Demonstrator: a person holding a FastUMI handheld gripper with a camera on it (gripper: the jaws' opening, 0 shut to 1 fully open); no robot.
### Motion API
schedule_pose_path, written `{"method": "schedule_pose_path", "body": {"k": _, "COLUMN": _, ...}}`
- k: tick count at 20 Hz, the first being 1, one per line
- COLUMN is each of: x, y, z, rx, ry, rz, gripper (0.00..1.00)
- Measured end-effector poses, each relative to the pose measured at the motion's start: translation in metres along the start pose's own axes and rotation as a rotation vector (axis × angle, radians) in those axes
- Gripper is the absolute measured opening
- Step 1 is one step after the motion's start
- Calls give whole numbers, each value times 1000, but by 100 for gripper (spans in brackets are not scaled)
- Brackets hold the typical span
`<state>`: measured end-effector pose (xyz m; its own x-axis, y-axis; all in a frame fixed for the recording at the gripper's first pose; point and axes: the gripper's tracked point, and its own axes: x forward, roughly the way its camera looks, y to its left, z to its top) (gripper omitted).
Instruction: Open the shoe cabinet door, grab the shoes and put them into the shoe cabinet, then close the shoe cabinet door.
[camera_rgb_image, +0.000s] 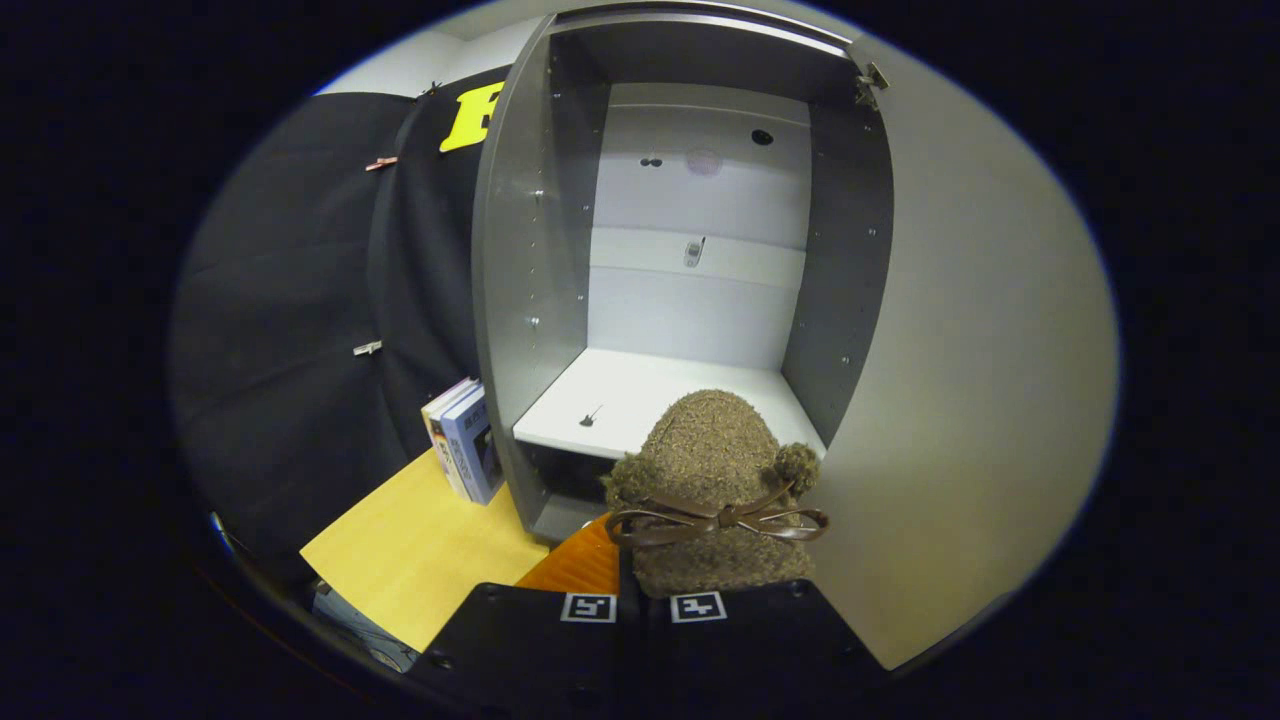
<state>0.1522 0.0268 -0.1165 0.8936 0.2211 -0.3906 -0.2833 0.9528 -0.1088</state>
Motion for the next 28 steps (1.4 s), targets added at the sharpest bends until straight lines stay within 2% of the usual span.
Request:
{"method": "schedule_pose_path", "body": {"k": 6, "x": 43, "y": 0, "z": 49, "rx": 34, "ry": 4, "rz": -90, "gripper": 5}}
{"method": "schedule_pose_path", "body": {"k": 16, "x": 146, "y": -9, "z": 100, "rx": 72, "ry": 14, "rz": -154, "gripper": 5}}
{"method": "schedule_pose_path", "body": {"k": 22, "x": 230, "y": -28, "z": 107, "rx": 110, "ry": 39, "rz": -163, "gripper": 5}}
{"method": "schedule_pose_path", "body": {"k": 28, "x": 302, "y": -33, "z": 77, "rx": 98, "ry": 113, "rz": -153, "gripper": 5}}
